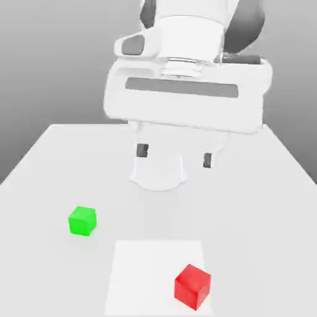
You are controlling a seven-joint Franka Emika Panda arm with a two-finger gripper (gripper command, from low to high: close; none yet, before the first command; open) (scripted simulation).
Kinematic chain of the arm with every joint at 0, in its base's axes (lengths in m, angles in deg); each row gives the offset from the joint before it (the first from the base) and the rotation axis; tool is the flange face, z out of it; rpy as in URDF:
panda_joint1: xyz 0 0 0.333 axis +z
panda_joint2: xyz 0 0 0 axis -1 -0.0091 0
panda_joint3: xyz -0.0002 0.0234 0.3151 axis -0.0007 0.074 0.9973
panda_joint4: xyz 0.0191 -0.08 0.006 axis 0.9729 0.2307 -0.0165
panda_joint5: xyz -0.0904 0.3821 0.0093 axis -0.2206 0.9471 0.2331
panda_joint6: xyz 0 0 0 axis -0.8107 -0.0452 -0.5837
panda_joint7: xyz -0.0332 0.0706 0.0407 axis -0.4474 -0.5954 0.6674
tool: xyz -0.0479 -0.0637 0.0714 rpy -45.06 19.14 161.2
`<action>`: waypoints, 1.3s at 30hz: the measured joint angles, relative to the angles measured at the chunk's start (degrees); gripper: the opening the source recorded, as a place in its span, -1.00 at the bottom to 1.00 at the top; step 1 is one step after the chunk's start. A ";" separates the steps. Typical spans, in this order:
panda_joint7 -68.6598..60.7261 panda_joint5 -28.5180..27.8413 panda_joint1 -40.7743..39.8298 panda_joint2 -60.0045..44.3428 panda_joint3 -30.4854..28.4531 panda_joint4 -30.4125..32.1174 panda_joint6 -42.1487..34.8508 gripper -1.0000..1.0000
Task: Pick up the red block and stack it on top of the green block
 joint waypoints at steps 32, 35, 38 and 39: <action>21.14 3.00 -5.35 -11.10 -6.48 12.82 7.93 -1.00; 25.85 3.42 -12.80 -5.18 -8.73 18.29 7.47 -1.00; 30.16 4.34 -17.08 0.96 -11.91 23.84 7.15 -1.00; 31.55 4.69 -18.83 3.04 -13.15 25.69 7.07 -1.00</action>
